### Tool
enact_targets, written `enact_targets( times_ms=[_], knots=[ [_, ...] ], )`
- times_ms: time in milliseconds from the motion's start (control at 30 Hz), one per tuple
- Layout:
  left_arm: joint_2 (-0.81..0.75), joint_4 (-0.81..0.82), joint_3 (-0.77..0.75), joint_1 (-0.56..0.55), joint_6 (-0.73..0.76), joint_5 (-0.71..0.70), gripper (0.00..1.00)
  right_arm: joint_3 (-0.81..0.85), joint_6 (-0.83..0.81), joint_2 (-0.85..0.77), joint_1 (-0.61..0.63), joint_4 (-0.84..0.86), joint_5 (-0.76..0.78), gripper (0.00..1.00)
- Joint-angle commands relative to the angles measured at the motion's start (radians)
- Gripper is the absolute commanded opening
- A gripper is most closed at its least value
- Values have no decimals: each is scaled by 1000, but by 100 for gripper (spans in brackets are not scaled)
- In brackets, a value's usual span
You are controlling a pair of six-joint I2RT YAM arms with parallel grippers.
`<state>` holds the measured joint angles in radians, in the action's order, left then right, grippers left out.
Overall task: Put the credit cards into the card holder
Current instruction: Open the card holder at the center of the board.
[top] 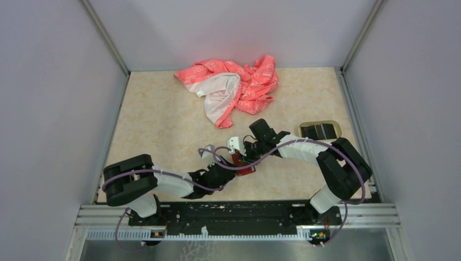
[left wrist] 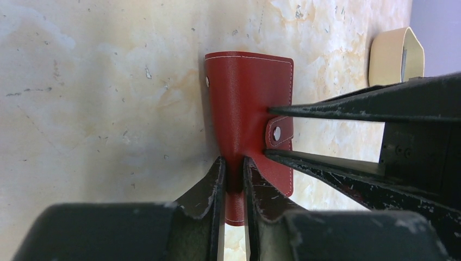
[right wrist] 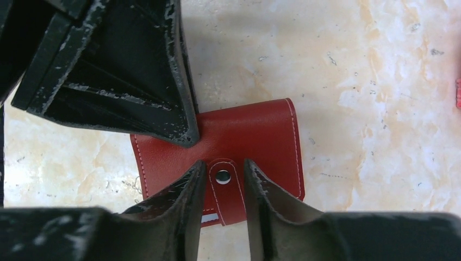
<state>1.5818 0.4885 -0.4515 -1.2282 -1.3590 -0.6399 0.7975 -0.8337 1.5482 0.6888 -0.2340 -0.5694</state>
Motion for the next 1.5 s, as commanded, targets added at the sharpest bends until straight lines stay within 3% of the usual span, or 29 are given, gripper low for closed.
enact_targets(
  times_ms=[0, 233, 467, 667, 900, 933, 1033, 1100, 1300, 1467],
  knots=[
    [12, -21, 25, -10, 20, 1, 0, 42, -32, 38, 22, -60, 37, 26],
    [1, -32, 58, -10, -21, -18, 0, 37, -32, -1, 23, -68, 44, 0],
    [-14, -21, 95, -10, -41, -41, 0, -3, -3, -135, -26, -25, -33, 0],
    [-51, 80, 155, -8, -12, -53, 0, -15, 32, -182, -102, -24, -162, 0],
    [-75, 102, 165, 7, 41, -29, 0, 0, 45, -154, -109, -40, -145, 0],
    [-80, 103, 168, 13, 47, -20, 9, 4, 52, -156, -114, -43, -152, 0],
    [-114, 136, 203, 45, 54, 30, 49, 6, 93, -191, -129, -32, -217, 0],
    [-140, 222, 260, 84, 101, 104, 65, 0, 117, -220, -136, -16, -257, 0],
    [-172, 546, 367, 195, 315, 389, 90, -6, 133, -248, -139, -10, -345, 0],
    [-159, 614, 344, 213, 400, 511, 97, -21, 155, -273, -140, 22, -388, 0]
  ],
)
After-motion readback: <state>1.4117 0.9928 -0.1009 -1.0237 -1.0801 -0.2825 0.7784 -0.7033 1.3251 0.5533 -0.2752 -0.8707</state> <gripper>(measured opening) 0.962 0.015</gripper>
